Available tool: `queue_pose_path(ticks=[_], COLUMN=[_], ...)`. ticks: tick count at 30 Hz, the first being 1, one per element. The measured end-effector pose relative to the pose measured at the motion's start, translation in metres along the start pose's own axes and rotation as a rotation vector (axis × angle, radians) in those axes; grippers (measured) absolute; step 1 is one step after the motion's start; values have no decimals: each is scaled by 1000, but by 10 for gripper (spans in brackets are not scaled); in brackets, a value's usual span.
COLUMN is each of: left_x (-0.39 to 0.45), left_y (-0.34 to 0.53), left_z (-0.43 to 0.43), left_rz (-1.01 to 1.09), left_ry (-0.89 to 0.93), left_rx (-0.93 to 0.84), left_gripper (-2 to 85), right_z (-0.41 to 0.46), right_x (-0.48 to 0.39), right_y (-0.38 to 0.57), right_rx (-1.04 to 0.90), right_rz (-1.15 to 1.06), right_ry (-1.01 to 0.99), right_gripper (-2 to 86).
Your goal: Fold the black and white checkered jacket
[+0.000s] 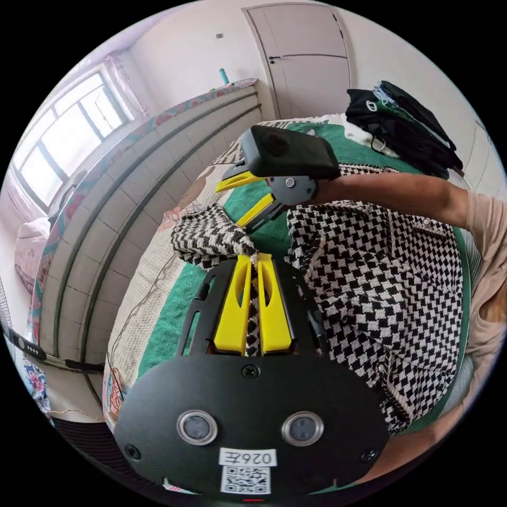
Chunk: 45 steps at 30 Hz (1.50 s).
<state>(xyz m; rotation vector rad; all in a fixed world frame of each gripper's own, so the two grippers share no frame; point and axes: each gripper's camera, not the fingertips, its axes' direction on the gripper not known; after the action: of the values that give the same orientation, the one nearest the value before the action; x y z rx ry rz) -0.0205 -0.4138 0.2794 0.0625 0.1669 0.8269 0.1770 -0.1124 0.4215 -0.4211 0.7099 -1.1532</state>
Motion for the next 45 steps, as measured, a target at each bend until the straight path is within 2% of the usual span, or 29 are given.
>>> queue_pose_path(ticks=[2, 4, 7, 11, 14, 17, 19, 20, 22, 25, 26, 28, 29, 30, 31, 32, 34, 36, 39, 45], left_x=[20, 34, 33, 30, 37, 55, 72, 75, 82, 80, 78, 59, 53, 42, 31, 27, 31, 45, 73, 104], left_y=[-6, -11, -13, -22, -36, -40, -28, -23, 4, 47, 56, 95, 105, 125, 145, 155, 189, 207, 217, 201], left_z=[-10, -15, -19, -39, -56, -59, -54, -51, -36, -18, -17, -17, -19, -25, -32, -37, -55, -60, -54, -32], left_rz=[83, 121, 68, -5, -13, 50, 104, 109, 109, 70, 48, -128, -188, -306, -453, -513, -645, -703, -743, -644], left_ry=[-38, -110, -209, -298, -318, -284, -269, -263, -251, -230, -203, -30, 26, 163, 318, 406, 699, 752, 741, 698], left_rx=[-20, -58, -101, -42, 10, -28, -98, -122, -240, -422, -437, -490, -484, -438, -357, -291, 31, 121, 21, -119], left_gripper=[1, 1, 2, 6, 15, 44, 72, 72, 44, 14, 11, -3, -4, -5, -4, -4, 16, 56, 132, 119], right_z=[9, 21, 26, -19, -95, -172, -206, -210, -213, -212, -212, -200, -196, -185, -175, -171, -158, -153, -150, -145], right_x=[-9, -15, -3, 52, 99, 112, 86, 76, 29, -7, -8, 2, 6, 18, 31, 38, 62, 73, 73, 55], right_y=[-11, -23, -25, -6, 21, 55, 82, 89, 115, 140, 144, 158, 161, 167, 173, 176, 186, 194, 206, 214], right_rx=[-25, -62, -176, -254, -313, -362, -325, -318, -347, -378, -373, -354, -354, -358, -366, -364, -342, -297, -276, -287], right_rz=[-44, -72, -41, -11, -1, -11, -87, -103, -195, -259, -260, -166, -141, -74, 1, 33, 167, 236, 263, 253], right_ry=[84, 160, 245, 224, 101, -228, -637, -725, -1066, -1317, -1324, -1242, -1216, -1147, -1048, -1003, -913, -964, -1047, -1082], right_gripper=[138, 25, -6, -12, -13, -13, -8, -6, 1, 9, 11, 8, 8, 7, 6, 6, 8, 13, 27, 57])
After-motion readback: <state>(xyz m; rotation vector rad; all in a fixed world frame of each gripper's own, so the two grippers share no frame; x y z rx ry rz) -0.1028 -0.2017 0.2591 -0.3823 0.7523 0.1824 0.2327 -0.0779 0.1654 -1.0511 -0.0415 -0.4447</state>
